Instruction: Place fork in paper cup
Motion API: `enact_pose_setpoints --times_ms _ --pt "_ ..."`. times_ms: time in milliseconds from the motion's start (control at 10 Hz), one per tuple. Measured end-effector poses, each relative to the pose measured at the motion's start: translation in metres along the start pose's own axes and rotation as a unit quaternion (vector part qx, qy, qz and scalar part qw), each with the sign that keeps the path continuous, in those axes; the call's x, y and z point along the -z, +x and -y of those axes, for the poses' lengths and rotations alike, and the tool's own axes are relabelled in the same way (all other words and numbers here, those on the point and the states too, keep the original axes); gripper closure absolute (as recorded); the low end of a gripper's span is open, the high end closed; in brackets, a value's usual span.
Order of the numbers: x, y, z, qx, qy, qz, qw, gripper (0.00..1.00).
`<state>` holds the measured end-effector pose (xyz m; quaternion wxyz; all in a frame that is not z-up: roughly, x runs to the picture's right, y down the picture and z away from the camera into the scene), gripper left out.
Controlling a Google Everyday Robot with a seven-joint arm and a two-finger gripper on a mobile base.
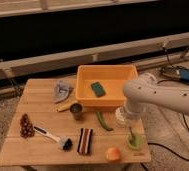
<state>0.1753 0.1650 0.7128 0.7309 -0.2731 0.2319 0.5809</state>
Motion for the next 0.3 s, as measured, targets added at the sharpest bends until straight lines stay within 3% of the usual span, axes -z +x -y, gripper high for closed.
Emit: enact_pose_setpoints --times_ms 300 --pt "0.0023 0.0008 0.0016 0.005 0.005 -0.006 1.0 0.66"
